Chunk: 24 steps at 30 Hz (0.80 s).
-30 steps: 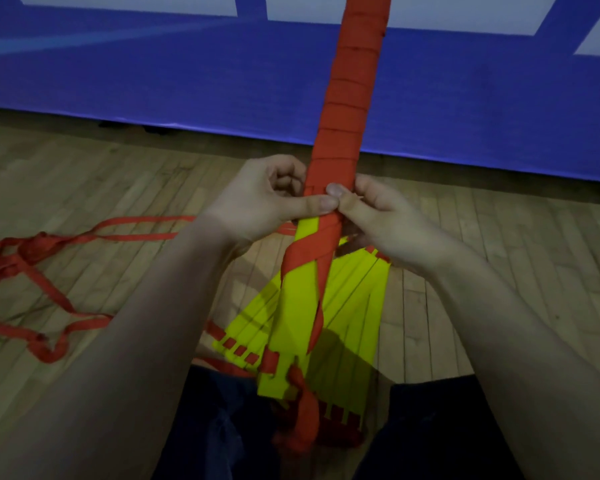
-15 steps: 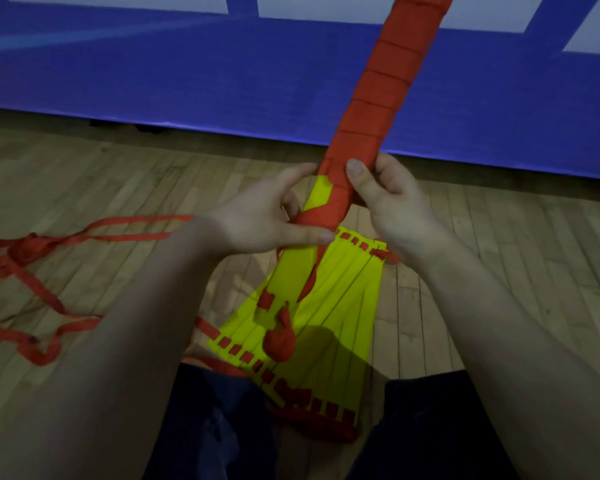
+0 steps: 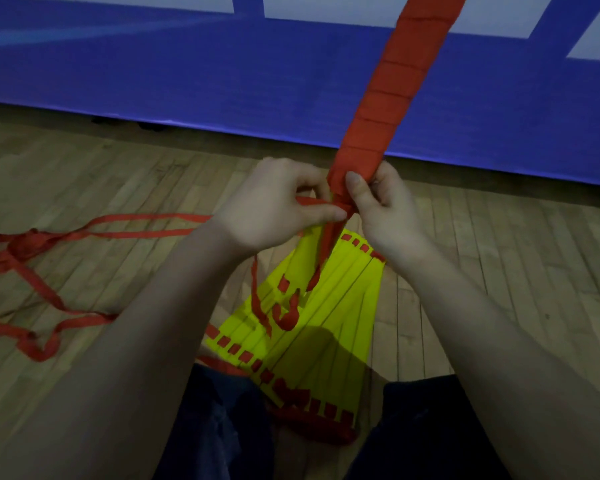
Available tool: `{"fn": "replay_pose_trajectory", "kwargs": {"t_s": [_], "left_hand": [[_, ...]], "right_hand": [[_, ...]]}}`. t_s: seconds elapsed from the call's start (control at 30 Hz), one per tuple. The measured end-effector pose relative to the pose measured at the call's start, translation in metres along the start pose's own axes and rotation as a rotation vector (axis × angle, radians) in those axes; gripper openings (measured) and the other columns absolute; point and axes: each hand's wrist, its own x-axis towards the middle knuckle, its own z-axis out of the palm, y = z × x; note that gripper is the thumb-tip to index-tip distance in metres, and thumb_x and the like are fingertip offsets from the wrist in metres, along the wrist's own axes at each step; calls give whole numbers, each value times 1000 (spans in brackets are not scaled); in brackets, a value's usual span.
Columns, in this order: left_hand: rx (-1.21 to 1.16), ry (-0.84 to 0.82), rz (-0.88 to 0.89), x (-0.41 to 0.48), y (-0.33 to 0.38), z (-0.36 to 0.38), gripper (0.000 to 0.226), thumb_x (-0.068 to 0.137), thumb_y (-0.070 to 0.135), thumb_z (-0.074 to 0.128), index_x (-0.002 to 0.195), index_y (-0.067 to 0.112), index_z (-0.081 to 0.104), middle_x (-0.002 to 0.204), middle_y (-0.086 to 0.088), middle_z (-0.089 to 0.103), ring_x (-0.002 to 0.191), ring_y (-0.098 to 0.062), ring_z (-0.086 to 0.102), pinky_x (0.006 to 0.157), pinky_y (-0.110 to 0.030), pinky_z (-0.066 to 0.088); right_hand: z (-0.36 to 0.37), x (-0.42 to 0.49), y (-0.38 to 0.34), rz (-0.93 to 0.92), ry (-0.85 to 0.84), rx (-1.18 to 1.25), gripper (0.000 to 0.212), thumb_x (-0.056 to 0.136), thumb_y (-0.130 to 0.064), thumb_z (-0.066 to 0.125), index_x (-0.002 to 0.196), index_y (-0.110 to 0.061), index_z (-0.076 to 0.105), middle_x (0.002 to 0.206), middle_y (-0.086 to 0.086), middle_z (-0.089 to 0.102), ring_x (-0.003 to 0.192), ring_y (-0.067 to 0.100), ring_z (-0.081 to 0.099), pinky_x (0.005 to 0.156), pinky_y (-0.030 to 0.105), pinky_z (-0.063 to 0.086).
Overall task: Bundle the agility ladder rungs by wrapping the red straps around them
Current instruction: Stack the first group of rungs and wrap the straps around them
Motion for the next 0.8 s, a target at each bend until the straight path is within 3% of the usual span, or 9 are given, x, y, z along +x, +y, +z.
{"fn": "replay_pose_trajectory", "kwargs": {"t_s": [0.17, 0.3, 0.47, 0.57, 0.67, 0.77, 0.8], "left_hand": [[-33, 78, 29, 0, -9, -2, 18, 72, 32, 79, 68, 17, 69, 52, 16, 54, 53, 6, 47, 53, -10, 29], [-98, 191, -93, 1, -27, -3, 17, 71, 34, 81, 68, 23, 68, 71, 8, 61, 65, -2, 54, 62, -18, 39], [-398, 157, -270, 3, -23, -1, 17, 74, 28, 79, 66, 21, 66, 65, 10, 62, 60, 0, 51, 62, -18, 41], [-663, 56, -315, 2, -14, 1, 16, 76, 24, 73, 70, 15, 61, 52, 13, 58, 48, 1, 44, 48, -14, 36], [-948, 4, -348, 3, -12, 3, 22, 72, 23, 72, 84, 13, 57, 55, 9, 53, 41, 1, 38, 42, -13, 28], [-1112, -52, -295, 6, -7, 4, 27, 91, 12, 58, 117, 6, 54, 62, 9, 57, 41, 3, 41, 39, -11, 29], [-1132, -52, -298, 7, -4, 6, 25, 95, 6, 51, 120, 5, 53, 63, 8, 59, 40, 3, 43, 37, -11, 29]], "right_hand": [[7, -5, 2, 10, -93, 31, 13, 93, -24, 55, 104, -18, 58, 102, 21, 67, 92, 35, 65, 86, 57, 50], [7, -8, -4, 106, -166, 313, 7, 98, -9, 51, 99, -12, 57, 93, 13, 64, 91, 29, 59, 92, 55, 47], [-1, -7, -14, 178, -241, 536, 12, 95, -9, 49, 97, -11, 60, 81, 1, 70, 73, 16, 64, 74, 37, 53], [-9, -9, -19, 177, -298, 618, 19, 86, -15, 51, 103, -8, 59, 88, 3, 69, 78, 16, 64, 75, 34, 53], [-16, -12, -26, 164, -380, 680, 25, 86, -19, 48, 106, -9, 58, 89, 1, 71, 80, 15, 66, 73, 31, 55], [-18, -15, -31, 169, -462, 769, 24, 91, -19, 42, 106, -8, 57, 79, 0, 72, 67, 10, 68, 59, 25, 57], [-17, -17, -33, 172, -498, 789, 26, 89, -21, 43, 106, -7, 57, 77, 0, 72, 64, 10, 67, 56, 25, 56]]}}
